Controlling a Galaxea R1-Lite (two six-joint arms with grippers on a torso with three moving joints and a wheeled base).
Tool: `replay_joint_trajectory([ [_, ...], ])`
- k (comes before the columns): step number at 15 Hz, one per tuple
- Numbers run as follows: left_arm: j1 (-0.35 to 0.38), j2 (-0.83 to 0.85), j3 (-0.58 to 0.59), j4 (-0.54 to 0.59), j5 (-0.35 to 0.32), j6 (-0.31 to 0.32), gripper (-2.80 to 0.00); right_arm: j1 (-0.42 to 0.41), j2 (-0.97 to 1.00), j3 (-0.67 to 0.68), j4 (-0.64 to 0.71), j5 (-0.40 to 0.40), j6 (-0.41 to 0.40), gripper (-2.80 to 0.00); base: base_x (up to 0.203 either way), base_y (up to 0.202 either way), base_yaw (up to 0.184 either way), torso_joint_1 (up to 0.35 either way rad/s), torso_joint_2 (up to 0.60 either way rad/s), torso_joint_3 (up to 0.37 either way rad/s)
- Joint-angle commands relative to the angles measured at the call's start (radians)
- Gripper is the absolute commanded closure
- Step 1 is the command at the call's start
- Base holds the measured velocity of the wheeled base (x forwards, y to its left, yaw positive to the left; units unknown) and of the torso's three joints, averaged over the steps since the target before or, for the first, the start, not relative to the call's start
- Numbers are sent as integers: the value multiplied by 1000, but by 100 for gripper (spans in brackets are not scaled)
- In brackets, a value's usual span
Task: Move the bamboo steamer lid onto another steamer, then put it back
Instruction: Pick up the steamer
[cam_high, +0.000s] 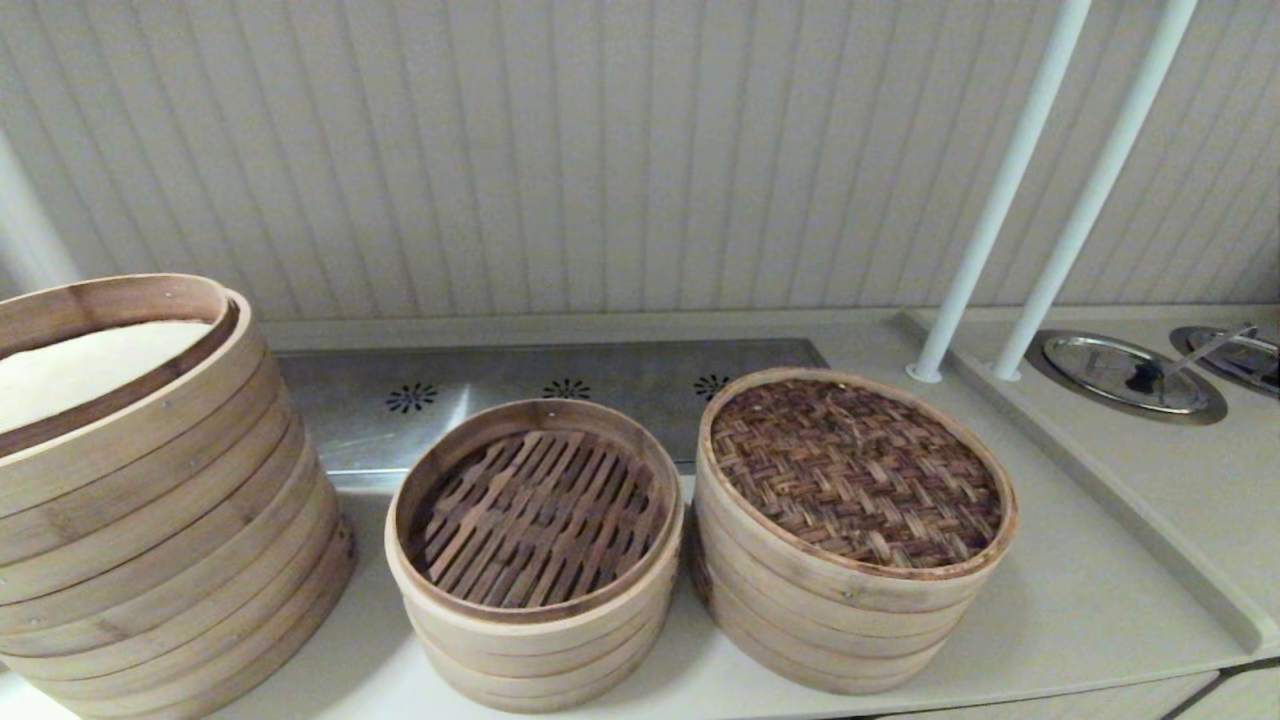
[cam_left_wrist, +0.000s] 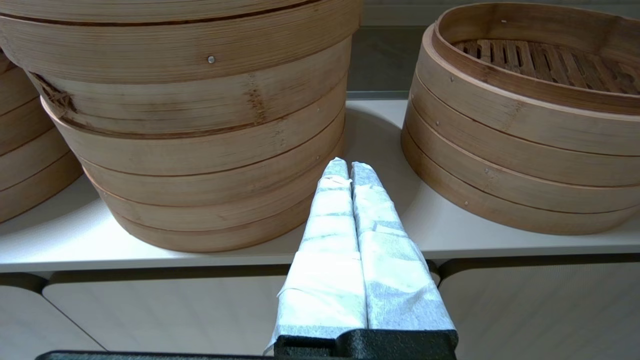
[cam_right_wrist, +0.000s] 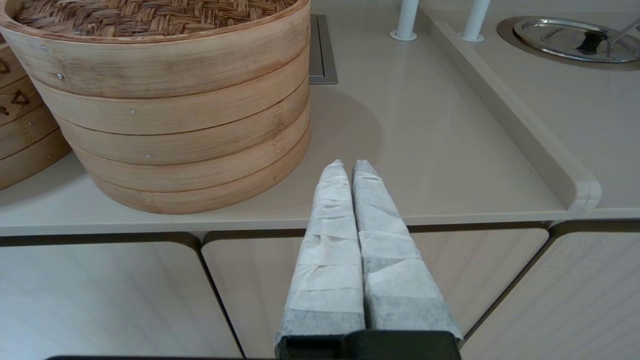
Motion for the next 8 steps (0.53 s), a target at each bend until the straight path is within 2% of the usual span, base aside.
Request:
replay_joint_trajectory([
  [1,0,2,0,0,0,0,0,1,3,5,0,0,-1,0,0,0,0,0,0,0],
  [8,0,2,0,0,0,0,0,1,4,3,1,11,-2,0,0,0,0,0,0,0],
])
